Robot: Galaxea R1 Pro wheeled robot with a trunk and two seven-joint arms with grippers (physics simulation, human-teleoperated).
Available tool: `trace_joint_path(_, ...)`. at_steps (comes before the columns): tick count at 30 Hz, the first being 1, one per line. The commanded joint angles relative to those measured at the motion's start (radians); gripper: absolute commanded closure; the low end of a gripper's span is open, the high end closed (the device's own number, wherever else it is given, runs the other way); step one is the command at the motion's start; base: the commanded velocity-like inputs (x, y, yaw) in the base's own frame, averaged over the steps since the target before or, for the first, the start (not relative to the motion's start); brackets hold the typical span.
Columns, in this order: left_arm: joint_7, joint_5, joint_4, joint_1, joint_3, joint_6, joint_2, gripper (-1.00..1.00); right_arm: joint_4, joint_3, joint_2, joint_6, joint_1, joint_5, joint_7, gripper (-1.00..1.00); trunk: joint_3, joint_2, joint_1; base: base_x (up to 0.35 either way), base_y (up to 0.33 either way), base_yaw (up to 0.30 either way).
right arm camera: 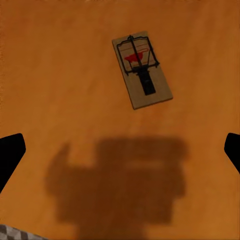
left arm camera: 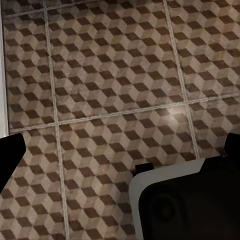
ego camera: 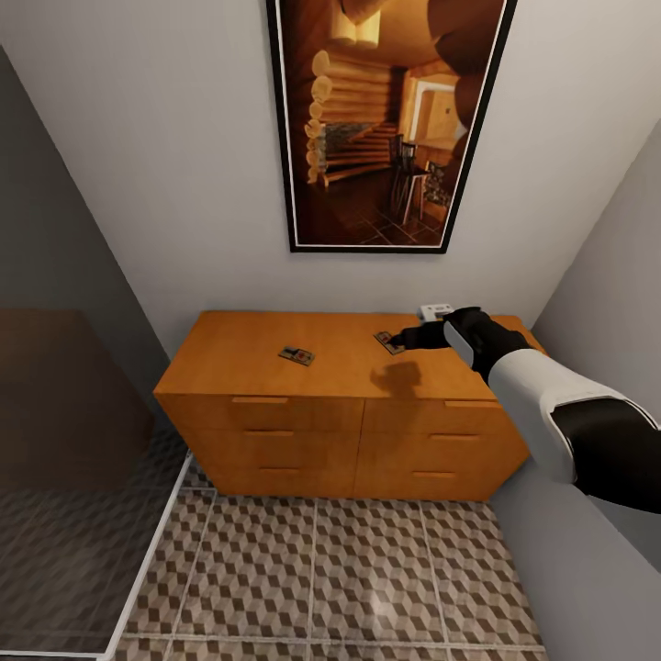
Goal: Take the four mousetraps from the cabinet in the bathroom and place them on the bathroom floor. Make sure all four end up on the same floor surface, and ensure that at least two of them are either under or directly next to the same bathroom sink.
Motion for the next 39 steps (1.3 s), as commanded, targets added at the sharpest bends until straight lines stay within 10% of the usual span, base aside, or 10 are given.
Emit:
trace_joint_path(1,0.001,0.0,0.004,-0.002,-0.004,-0.006,0.0,-1.0,-0.001,0.008,-0.005,0.005,0.0,-0.01,0.004,-1.0,-0.002,-0.002,0.001,0.0,0.0,0.0)
trace_joint_path(39,0.001,0.0,0.004,-0.002,-0.004,-0.006,0.0,-1.0,-0.001,0.008,-0.054,0.002,0.007,-0.01,0.01,-1.0,-0.002,-0.002,0.001,0.0,0.0,0.0)
